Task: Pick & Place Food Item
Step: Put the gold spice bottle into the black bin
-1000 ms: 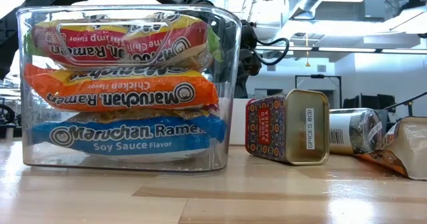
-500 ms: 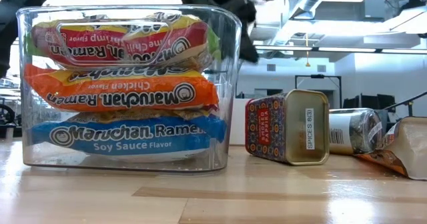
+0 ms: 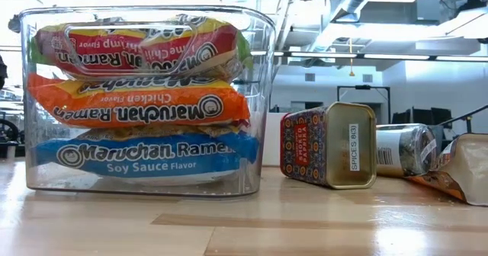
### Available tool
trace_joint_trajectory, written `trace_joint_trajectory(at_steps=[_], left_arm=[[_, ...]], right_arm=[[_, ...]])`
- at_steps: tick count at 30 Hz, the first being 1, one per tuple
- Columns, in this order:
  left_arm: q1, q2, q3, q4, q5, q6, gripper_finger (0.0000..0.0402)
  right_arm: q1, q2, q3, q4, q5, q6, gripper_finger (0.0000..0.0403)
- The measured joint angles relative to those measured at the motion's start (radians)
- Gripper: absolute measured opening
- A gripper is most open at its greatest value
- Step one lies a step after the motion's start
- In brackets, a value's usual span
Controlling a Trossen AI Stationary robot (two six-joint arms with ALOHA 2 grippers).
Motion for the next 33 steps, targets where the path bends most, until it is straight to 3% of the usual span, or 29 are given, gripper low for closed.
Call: trace_joint_trajectory(at_steps=[6, 15, 20, 28, 33], left_arm=[[-0.127, -0.256, -0.252, 0.176, -0.094, -0.158, 0.0086], [-0.270, -0.502, -0.536, 0.553, -0.388, -0.252, 0.0086], [-0.301, -0.522, -0.578, 0.610, -0.459, -0.252, 0.0100], [-0.300, -0.514, -0.582, 0.637, -0.471, -0.245, 0.0156], [-0.300, -0.514, -0.582, 0.643, -0.495, -0.247, 0.0201]], right_arm=[[0.050, 0.000, 0.000, -0.019, 0.027, 0.069, 0.0258], [0.036, 0.001, 0.000, -0.058, 0.042, 0.140, 0.0258], [0.033, 0.001, 0.000, -0.047, 0.039, 0.143, 0.0258], [0.029, 0.015, 0.000, -0.053, 0.034, 0.192, 0.0258], [0.004, 0.043, 0.000, -0.087, -0.075, 0.229, 0.0261]])
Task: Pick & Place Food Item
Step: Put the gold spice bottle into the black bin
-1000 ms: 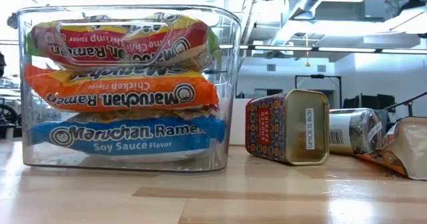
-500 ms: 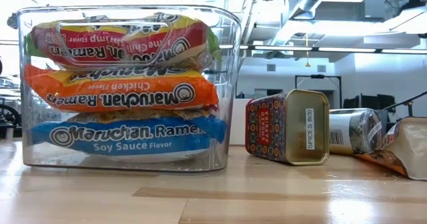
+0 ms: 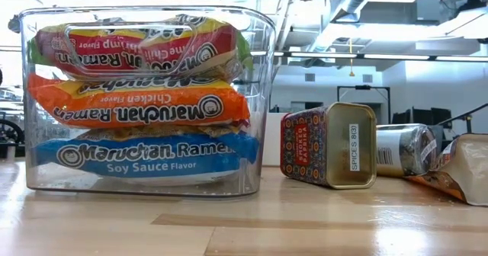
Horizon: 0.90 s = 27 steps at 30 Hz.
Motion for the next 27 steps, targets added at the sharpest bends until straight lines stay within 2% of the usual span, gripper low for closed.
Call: trace_joint_trajectory(at_steps=[7, 10, 19, 27], left_arm=[[0.000, 0.000, 0.000, 0.006, -0.010, 0.000, 0.0252], [0.000, 0.000, 0.000, 0.006, -0.010, 0.001, 0.0264], [0.000, 0.000, 0.001, 0.005, -0.010, 0.003, 0.0270], [0.000, 0.000, 0.001, 0.004, -0.009, -0.001, 0.0271]], right_arm=[[-0.012, 0.114, -0.001, -0.040, -0.123, -0.004, 0.0262], [-0.025, 0.179, -0.001, -0.063, -0.134, 0.009, 0.0262], [-0.118, 0.378, -0.001, -0.083, -0.232, 0.026, 0.0262], [-0.181, 0.478, -0.001, -0.075, -0.304, -0.043, 0.0262]])
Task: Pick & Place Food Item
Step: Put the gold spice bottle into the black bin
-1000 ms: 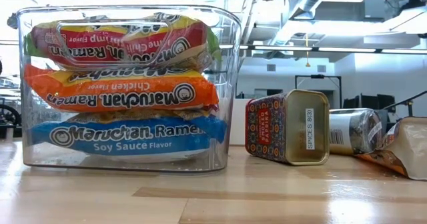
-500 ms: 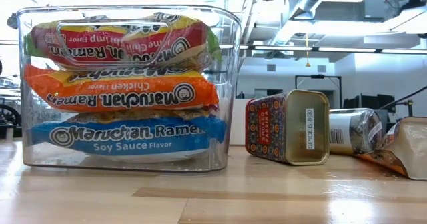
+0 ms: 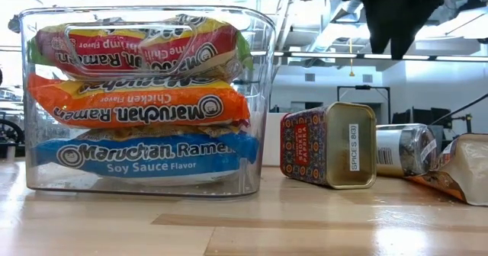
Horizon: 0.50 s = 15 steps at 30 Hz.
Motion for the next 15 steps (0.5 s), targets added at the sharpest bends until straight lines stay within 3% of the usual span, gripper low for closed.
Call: trace_joint_trajectory(at_steps=[9, 15], left_arm=[[-0.003, 0.000, 0.000, 0.000, 0.024, -0.026, 0.0271], [-0.004, 0.000, 0.000, -0.001, 0.024, -0.030, 0.0271]], right_arm=[[-0.017, 0.074, -0.023, 0.089, -0.045, -0.060, 0.0262], [-0.006, 0.005, -0.240, 0.271, -0.125, 0.031, 0.0262]])
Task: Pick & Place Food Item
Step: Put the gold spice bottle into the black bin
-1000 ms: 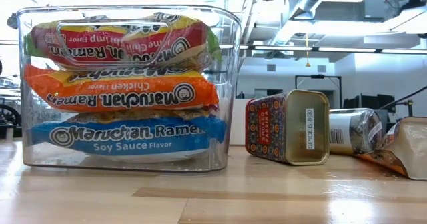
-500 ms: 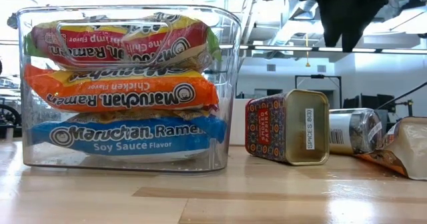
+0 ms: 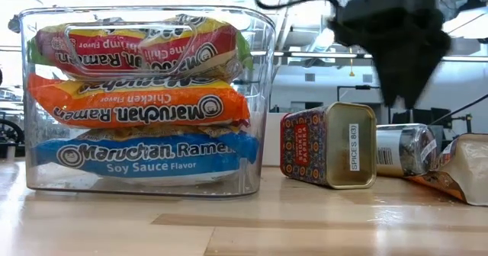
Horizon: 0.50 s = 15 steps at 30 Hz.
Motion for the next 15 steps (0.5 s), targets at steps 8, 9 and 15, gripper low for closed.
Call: trace_joint_trajectory(at_steps=[8, 9, 15], left_arm=[[0.000, 0.000, 0.000, 0.001, 0.000, -0.019, 0.0271], [0.000, 0.000, 0.000, 0.000, 0.000, -0.018, 0.0271], [0.000, 0.000, 0.000, 0.001, 0.000, -0.018, 0.0271]], right_arm=[[0.037, -0.189, -0.049, 0.043, 0.067, 0.161, 0.0265], [0.030, -0.207, -0.049, 0.029, 0.070, 0.170, 0.0268], [-0.031, -0.245, -0.050, -0.075, 0.039, 0.130, 0.0323]])
